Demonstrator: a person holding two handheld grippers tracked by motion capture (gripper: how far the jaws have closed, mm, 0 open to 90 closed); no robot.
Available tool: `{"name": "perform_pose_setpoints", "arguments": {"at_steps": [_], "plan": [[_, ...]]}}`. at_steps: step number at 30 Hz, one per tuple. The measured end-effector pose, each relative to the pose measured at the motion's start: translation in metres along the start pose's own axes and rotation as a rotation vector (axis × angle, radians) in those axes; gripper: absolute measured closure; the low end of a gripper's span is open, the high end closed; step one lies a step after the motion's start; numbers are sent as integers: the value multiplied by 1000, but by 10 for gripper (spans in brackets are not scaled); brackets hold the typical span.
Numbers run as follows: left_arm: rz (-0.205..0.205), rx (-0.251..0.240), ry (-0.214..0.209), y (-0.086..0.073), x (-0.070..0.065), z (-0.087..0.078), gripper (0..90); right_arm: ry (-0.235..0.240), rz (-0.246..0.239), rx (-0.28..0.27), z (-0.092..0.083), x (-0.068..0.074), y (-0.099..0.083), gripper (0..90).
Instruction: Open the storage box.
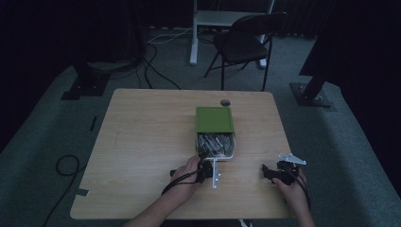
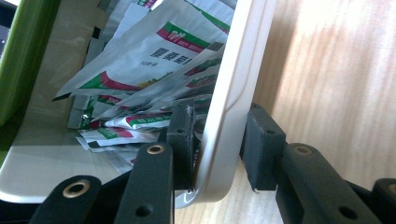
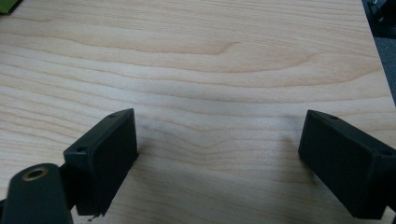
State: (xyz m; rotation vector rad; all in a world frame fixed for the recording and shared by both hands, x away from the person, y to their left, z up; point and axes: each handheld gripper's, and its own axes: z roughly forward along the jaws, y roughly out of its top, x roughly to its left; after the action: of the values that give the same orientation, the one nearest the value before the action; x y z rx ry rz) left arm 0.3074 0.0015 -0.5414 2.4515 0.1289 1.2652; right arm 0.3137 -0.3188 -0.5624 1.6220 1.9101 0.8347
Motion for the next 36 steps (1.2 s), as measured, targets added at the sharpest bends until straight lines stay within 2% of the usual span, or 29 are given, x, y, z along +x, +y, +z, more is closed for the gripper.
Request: {"name": "perform_pose_setpoints", "arguments": {"at_steps": [15,17,27,36], "plan": [[11,-5,-19,2,-13,-15,687,0,0,0,0,0,0,111],[24,-5,-21,2,-15,-17,690,0,0,0,0,0,0,112],[6,-8,-35,1,-23,-25,691,0,0,0,0,0,0,112],[18,-5,-45,1,-27,-33,691,0,0,0,0,0,0,112]]}}
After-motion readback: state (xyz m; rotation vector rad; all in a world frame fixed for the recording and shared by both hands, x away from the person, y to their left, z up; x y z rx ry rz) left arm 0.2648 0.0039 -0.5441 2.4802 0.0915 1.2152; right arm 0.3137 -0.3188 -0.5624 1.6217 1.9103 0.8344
